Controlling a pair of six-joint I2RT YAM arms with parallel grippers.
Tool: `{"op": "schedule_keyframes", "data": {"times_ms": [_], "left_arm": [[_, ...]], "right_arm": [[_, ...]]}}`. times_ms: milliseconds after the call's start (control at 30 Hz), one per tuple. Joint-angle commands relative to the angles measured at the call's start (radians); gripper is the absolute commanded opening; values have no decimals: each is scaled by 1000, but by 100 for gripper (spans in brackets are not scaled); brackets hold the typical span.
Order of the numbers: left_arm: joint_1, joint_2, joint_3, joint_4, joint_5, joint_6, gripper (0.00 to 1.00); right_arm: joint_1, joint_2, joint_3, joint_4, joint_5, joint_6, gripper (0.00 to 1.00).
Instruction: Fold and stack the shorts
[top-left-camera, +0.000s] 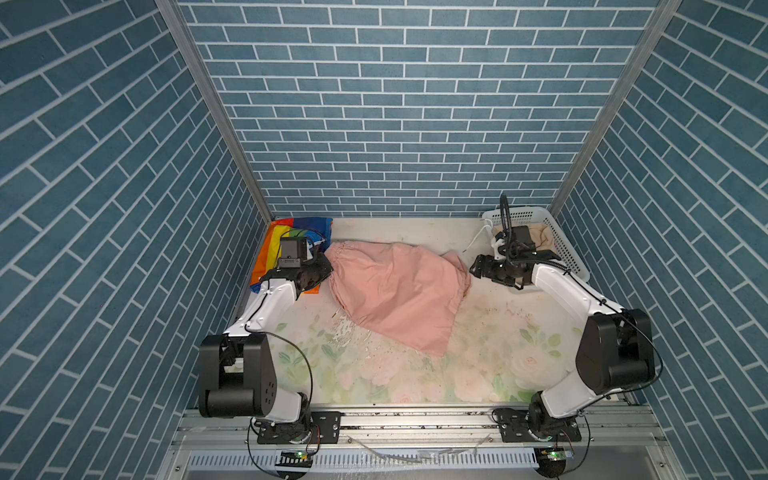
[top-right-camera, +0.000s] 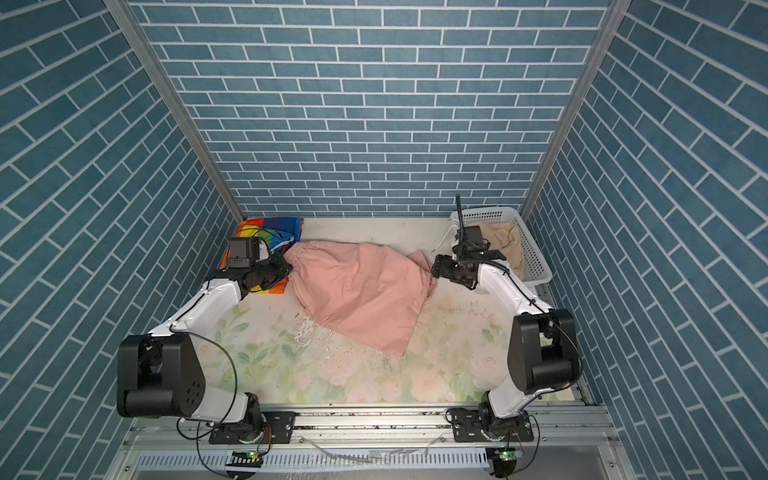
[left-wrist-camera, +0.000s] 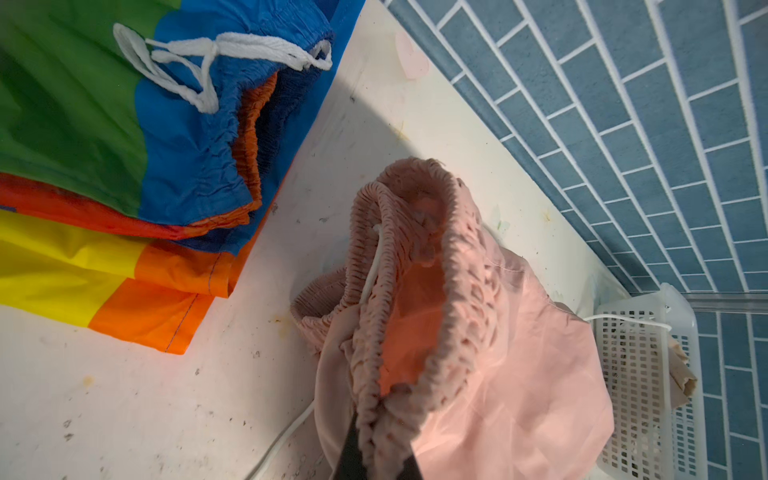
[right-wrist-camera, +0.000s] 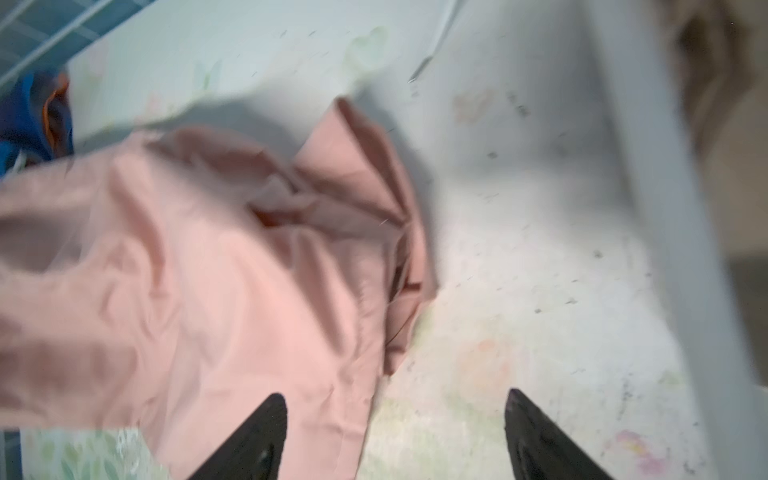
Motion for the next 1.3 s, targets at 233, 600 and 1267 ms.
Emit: {"op": "schedule_keyframes", "data": {"times_ms": [233,600,1267], "left_arm": [[30,25,-40,149,-11,-88,0],[31,-2,-84,171,-10,-106,0],[29,60,-276,442,72,-323,0]], "right_arm": [[268,-162,-387,106,51,148,87],[277,39,-355,223,75,126,85],[-34,523,422,-117,117,-67,7]]}}
